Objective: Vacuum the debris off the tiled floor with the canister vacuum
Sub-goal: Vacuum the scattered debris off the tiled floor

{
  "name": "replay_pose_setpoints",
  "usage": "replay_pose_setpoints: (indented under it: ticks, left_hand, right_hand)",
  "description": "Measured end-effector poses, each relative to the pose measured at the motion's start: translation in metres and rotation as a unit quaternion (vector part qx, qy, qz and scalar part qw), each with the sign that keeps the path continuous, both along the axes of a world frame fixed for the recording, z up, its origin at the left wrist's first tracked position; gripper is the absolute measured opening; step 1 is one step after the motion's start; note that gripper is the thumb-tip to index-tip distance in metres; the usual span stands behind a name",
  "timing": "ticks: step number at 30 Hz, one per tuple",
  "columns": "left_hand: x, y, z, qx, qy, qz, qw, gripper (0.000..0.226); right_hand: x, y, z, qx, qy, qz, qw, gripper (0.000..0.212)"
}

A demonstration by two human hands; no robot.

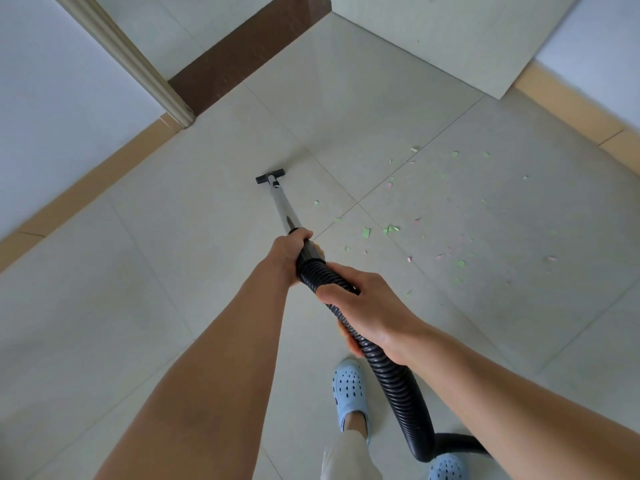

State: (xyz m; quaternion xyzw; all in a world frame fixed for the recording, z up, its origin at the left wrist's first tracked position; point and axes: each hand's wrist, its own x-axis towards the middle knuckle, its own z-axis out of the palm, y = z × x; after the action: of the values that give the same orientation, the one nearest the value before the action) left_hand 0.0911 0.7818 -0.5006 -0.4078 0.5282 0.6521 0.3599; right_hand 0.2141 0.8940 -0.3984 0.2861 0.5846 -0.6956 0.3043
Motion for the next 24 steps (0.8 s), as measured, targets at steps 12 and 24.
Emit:
replay_pose_setpoints:
  ticks: [12, 24]
  left_hand:
    - [0.064, -0.026, 0.007, 0.002, 0.002, 0.065, 0.998, 0.013]
    - [0.099, 0.030, 0.011, 0.057, -0.002, 0.090, 0.994, 0.013]
  right_hand:
    - [0.045, -0.008, 0.000, 0.009, 0.009, 0.083, 0.996, 0.022]
    - [0.081, 0.038, 0.006, 0.072, 0.028, 0.077, 0.994, 0.023]
